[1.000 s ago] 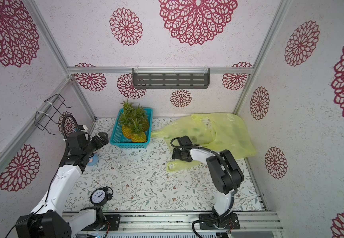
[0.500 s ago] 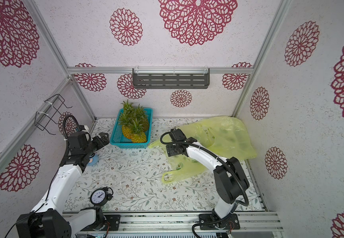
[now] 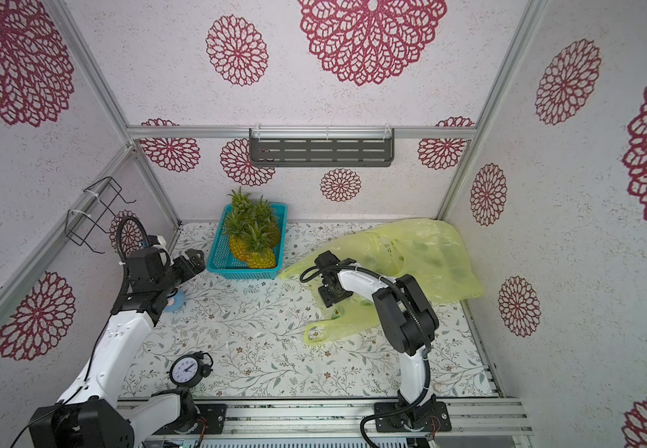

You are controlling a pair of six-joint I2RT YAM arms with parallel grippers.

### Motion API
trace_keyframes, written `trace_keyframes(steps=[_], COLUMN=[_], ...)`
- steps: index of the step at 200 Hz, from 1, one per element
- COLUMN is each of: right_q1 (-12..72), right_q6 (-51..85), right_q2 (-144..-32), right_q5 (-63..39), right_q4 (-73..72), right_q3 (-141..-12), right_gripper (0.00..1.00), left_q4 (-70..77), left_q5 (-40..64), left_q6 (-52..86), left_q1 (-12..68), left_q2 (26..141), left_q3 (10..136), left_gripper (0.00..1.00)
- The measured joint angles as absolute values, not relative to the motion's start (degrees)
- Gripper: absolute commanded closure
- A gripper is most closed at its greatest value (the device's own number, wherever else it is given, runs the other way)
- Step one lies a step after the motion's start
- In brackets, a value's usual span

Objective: Place the pineapple into a plastic bag & tie a knot
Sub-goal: Pick up the plastic bag, then pick up the pineapple from the basket.

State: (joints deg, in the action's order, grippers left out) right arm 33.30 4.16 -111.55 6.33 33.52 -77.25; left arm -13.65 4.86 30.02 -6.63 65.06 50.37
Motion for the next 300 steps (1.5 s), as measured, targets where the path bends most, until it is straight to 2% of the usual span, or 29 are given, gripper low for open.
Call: trace_keyframes(steps=[29,57,112,167,209,268,283,292,300], right_q1=[31.9,31.05,30.24,25.76,21.69,19.86,19.79,19.79,19.79], right_q6=[3.68,3.97,6.94,17.78,26.37,31.73,32.1,32.23,32.51], right_q2=[-112.29,-112.84,-110.89,-96.12,-89.76,-89.23,-89.25,-89.25,-89.34], right_q5=[5.98,4.62,0.08,-6.0,-7.99,-7.75,-7.99,-8.36,-8.91], right_q4=[33.5,33.47,31.7,24.75,19.7,17.63,16.91,16.23,15.59], right_q3=[-78.22,-78.76,-78.11,-73.93,-68.4,-64.1,-64.1,-64.12,-64.12], right_gripper=[0.8,1.0,1.0,1.0,1.0,1.0,1.0,1.0,1.0], left_q4=[-14.26,-14.52,-15.38,-16.86,-18.87,-26.79,-28.67,-29.8,-30.81], left_q5=[4.89,5.15,8.45,9.47,10.79,6.66,5.78,5.39,5.13], left_q6=[30.02,29.98,28.93,25.76,24.86,23.73,23.62,23.66,23.73], left_q1=[-6.63,-6.63,-6.35,-0.3,5.8,12.6,12.93,12.95,12.95], left_q2=[65.06,65.06,65.06,67.59,76.38,92.09,95.61,97.73,99.53], left_q3=[50.37,50.37,51.53,57.01,63.55,79.48,83.18,85.49,87.5], left_gripper=[0.03,0.03,0.03,0.03,0.03,0.03,0.0,0.04,0.12])
